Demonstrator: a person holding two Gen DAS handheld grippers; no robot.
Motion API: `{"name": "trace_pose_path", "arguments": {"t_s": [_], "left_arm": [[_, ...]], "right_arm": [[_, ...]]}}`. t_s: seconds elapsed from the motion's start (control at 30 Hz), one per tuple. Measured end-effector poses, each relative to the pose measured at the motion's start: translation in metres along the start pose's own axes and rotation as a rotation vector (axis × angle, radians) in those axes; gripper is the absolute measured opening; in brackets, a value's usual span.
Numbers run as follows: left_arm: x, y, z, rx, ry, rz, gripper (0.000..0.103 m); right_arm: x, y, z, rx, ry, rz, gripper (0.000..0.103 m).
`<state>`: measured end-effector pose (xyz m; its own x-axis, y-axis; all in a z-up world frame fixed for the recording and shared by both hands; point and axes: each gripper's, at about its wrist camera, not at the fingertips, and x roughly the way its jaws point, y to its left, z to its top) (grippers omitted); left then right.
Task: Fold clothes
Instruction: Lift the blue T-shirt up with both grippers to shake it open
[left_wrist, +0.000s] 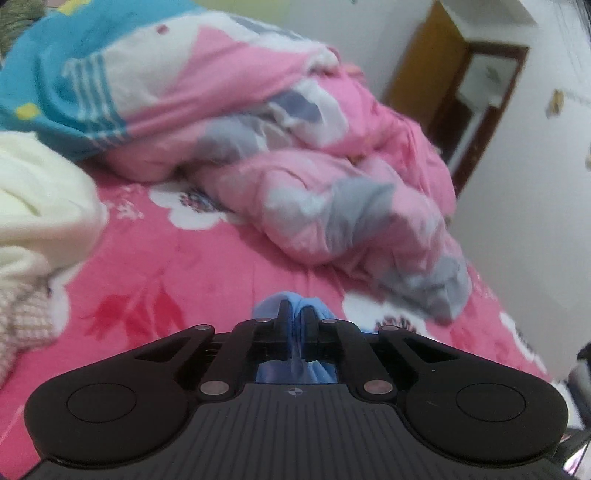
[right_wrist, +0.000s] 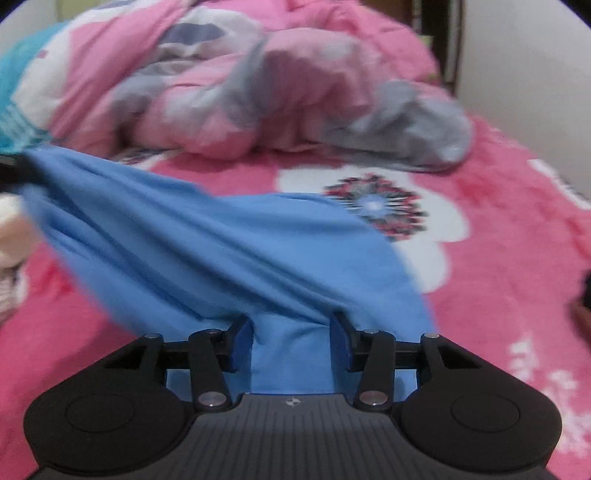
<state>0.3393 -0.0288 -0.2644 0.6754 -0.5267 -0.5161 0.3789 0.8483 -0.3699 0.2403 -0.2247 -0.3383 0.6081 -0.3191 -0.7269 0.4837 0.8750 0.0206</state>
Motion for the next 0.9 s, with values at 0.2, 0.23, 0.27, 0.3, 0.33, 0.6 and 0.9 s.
{"name": "trace_pose_path", "arguments": {"t_s": [0.2,0.23,0.27,0.3,0.33,0.6,0.9], "left_arm": [[-0.026,0.006,0.014,-0.031,-0.01,0.019,0.002],[-0.031,0.006,0.016,-0.04,-0.012,0.017,0.002],[-0.039,0.003,0.019,-0.048,-0.024,0.01,0.002],[-0.047,0.001,0.023,-0.055,-0.037,0.004,0.002],[-0.055,-0.002,0.026,-0.062,-0.05,-0.002,0.002],[-0.093,-0.02,0.034,-0.011,-0.064,0.015,0.002],[-0.131,-0.048,0.044,-0.016,-0.12,-0.033,0.001]], "right_arm": [[-0.029,0.0,-0.002,0.053,-0.018,0.032,0.048],[-0.035,0.0,-0.003,0.065,-0.022,0.044,0.048],[-0.041,0.0,-0.004,0.077,-0.025,0.056,0.048],[-0.047,0.001,-0.004,0.089,-0.029,0.068,0.048],[-0.053,0.001,-0.005,0.101,-0.032,0.08,0.048],[-0.099,0.003,-0.009,0.198,-0.06,0.177,0.052],[-0.062,0.041,-0.03,0.289,0.047,0.175,0.057]]}}
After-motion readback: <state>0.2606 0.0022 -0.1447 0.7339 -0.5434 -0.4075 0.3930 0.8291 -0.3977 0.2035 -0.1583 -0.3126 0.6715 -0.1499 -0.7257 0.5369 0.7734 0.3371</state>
